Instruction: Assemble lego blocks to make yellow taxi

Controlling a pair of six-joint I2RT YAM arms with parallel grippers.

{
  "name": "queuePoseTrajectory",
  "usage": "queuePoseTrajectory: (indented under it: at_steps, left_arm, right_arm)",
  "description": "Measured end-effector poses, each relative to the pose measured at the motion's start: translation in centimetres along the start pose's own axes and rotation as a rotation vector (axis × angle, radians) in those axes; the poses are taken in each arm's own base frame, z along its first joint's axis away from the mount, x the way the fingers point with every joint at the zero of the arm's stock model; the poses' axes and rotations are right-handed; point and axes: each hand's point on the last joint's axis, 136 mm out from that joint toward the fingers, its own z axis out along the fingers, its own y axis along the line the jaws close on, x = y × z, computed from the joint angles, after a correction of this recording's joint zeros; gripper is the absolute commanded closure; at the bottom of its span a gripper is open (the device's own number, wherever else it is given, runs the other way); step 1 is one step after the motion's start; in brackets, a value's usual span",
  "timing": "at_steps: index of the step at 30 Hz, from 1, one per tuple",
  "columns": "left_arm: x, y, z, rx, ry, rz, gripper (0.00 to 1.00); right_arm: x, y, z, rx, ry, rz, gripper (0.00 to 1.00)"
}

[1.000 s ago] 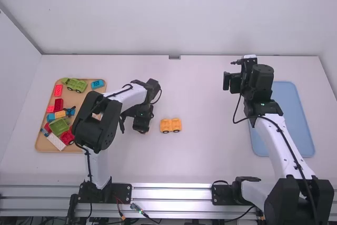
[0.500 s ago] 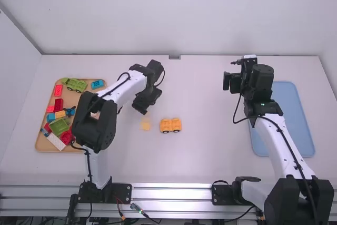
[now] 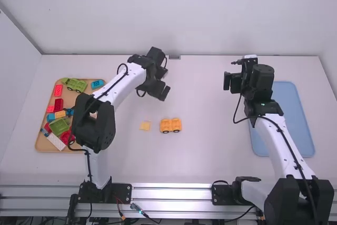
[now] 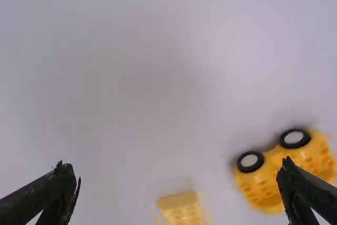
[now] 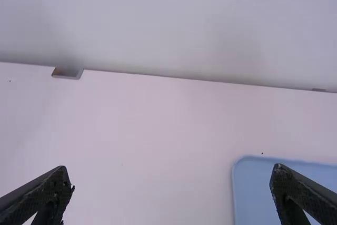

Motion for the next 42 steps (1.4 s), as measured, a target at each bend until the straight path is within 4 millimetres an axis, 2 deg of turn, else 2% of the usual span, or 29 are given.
queuePoseTrajectory:
  at_steps: [3, 5, 7, 8, 11, 15, 17, 21, 24, 26, 27, 28, 29, 34, 38, 42]
  left_arm:
    - [-0.5, -1.1, 0.1, 0.072, -0.037, 0.274, 0.01]
    - [0.8, -2.5, 0.0, 0.182, -0.023, 0.472, 0.01]
    - [3.1, -3.9, -0.3, 0.33, -0.008, 0.664, 0.01]
    - [4.8, -4.9, -0.9, 0.45, -0.018, 0.785, 0.01]
    - [6.4, -5.2, -1.8, 0.601, -0.102, 0.925, 0.01]
    - [6.6, -3.7, -2.3, 0.681, -0.271, 0.994, 0.01]
    - [7.5, -2.7, -2.2, 0.721, -0.374, 1.014, 0.01]
    - [8.6, -1.6, -1.3, 0.736, -0.52, 1.016, 0.01]
    - [9.4, -1.5, -0.4, 0.743, -0.6, 1.004, 0.01]
    - [9.8, -1.8, 0.0, 0.753, -0.628, 0.994, 0.01]
    - [9.8, -1.9, 0.0, 0.753, -0.633, 0.994, 0.01]
    - [9.8, -1.9, 0.5, 0.744, -0.653, 0.999, 0.01]
    - [9.7, -1.9, 0.7, 0.737, -0.66, 0.997, 0.01]
    - [10.4, -2.0, 2.6, 0.703, -0.666, 1.003, 0.01]
    - [11.9, -2.5, 4.0, 0.707, -0.662, 0.992, 0.01]
    - [12.5, -2.7, 5.1, 0.691, -0.664, 0.983, 0.01]
  right_arm:
    - [0.5, -0.1, 0.0, -0.001, 0.019, 0.003, 0.01]
    - [1.1, 0.3, 0.0, -0.028, 0.041, -0.026, 0.01]
    - [1.6, 1.1, -0.1, -0.072, 0.059, -0.073, 0.01]
    - [1.9, 2.0, -0.2, -0.119, 0.066, -0.12, 0.01]
    - [2.7, 4.1, -0.6, -0.241, 0.076, -0.215, 0.01]
    - [3.1, 6.9, -1.7, -0.428, 0.041, -0.323, 0.01]
    - [2.6, 8.5, -2.2, -0.549, -0.031, -0.386, 0.01]
    - [2.1, 9.9, -1.7, -0.67, -0.128, -0.439, 0.01]
    - [3.7, 11.5, -0.5, -0.78, -0.151, -0.449, 0.01]
    - [5.9, 13.4, 0.6, -0.874, -0.135, -0.452, 0.01]
    - [6.2, 13.7, 0.6, -0.887, -0.131, -0.452, 0.01]
    - [7.8, 15.0, 1.0, -0.95, -0.117, -0.463, 0.01]
    - [8.4, 15.6, 1.0, -0.977, -0.113, -0.471, 0.01]
    - [11.6, 19.0, 0.1, -1.122, -0.105, -0.558, 0.01]
    - [12.9, 20.6, -1.0, -1.179, -0.099, -0.628, 0.01]
    - [13.7, 21.0, -1.5, -1.204, -0.111, -0.676, 0.01]
